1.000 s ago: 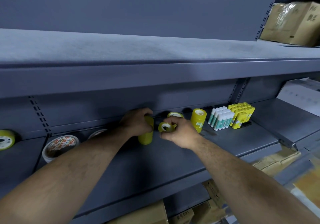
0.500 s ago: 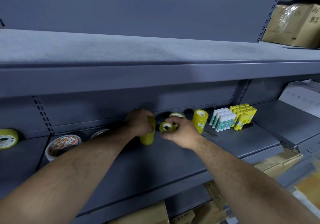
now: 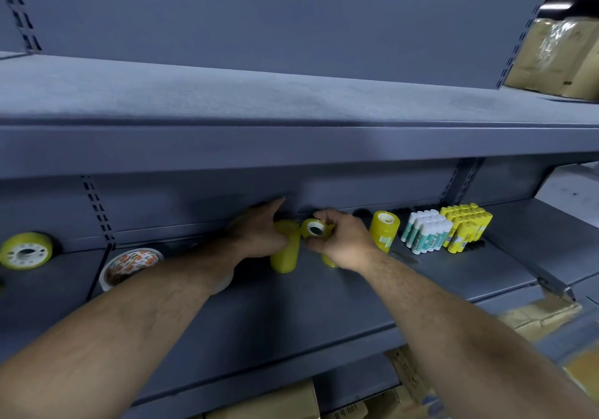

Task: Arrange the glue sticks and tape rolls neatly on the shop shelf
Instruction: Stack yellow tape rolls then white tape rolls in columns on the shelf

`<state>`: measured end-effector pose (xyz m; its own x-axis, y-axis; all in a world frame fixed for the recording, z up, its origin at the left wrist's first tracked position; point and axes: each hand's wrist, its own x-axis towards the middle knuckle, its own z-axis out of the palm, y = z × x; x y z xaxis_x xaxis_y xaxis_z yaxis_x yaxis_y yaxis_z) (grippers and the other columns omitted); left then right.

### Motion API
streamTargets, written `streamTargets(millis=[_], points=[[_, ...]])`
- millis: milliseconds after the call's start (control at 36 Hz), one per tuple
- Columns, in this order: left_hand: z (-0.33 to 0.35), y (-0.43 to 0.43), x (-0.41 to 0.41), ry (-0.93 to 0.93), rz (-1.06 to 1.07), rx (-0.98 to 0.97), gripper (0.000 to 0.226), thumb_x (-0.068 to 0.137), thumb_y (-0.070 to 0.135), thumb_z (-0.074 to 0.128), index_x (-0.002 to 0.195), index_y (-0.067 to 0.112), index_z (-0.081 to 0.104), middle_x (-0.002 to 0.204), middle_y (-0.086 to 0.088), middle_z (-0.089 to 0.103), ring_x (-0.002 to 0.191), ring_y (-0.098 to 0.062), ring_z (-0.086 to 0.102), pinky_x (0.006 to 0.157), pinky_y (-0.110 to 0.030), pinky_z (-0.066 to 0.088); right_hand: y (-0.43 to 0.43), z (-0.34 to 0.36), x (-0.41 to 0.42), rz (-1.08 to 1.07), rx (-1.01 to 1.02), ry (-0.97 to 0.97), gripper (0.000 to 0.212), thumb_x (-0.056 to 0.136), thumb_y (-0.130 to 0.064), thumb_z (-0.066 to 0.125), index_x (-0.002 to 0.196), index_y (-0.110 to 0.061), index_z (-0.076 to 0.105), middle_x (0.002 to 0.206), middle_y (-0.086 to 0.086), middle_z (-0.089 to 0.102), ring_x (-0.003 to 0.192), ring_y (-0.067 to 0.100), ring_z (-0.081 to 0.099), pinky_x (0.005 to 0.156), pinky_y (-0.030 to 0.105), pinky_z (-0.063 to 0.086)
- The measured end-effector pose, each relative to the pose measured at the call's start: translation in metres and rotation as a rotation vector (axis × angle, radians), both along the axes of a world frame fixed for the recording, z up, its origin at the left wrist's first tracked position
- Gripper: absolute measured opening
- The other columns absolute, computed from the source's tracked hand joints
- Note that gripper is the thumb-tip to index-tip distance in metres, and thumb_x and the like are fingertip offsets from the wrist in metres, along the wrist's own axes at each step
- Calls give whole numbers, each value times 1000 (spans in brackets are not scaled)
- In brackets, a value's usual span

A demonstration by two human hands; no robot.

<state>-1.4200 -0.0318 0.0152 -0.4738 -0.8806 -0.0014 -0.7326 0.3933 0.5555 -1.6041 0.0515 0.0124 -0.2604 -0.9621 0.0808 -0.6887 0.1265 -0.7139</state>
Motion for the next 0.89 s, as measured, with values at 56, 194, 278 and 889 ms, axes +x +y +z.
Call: streamTargets(millis=[56, 194, 278, 889], points=[[6, 0, 11, -8, 22, -59, 102, 65, 39, 59, 158, 28, 19, 163, 2, 24, 149, -18, 25, 120, -32, 26, -7, 2, 5, 2, -28, 21, 57, 71, -39, 84, 124, -35, 63, 116, -11, 68, 104, 12, 64, 91, 30, 54], [14, -3, 37, -162, 13, -199, 90, 83, 28, 59, 160, 20, 12, 166, 1, 10, 152, -15, 11, 123, -29, 11, -23, 9, 22, 32, -62, 166, 45, 73, -38, 82, 115, -30, 66, 107, -7, 69, 100, 15, 64, 82, 30, 52], [16, -2, 48, -232, -9, -192, 92, 86, 30, 58, 160, 20, 5, 167, 2, 1, 153, -14, 4, 124, -36, 8, -31, 11, 32, 78, -72, 222, 31, 74, -35, 79, 100, -24, 67, 101, -2, 69, 96, 21, 65, 80, 34, 52], [5, -6, 73, -343, 8, -179, 95, 82, 33, 56, 160, 21, 3, 167, 2, 1, 153, -13, 3, 124, -41, 7, -41, 7, 45, 82, 11, 278, 46, 75, -36, 76, 116, -22, 65, 109, 0, 68, 95, 18, 61, 83, 30, 52]])
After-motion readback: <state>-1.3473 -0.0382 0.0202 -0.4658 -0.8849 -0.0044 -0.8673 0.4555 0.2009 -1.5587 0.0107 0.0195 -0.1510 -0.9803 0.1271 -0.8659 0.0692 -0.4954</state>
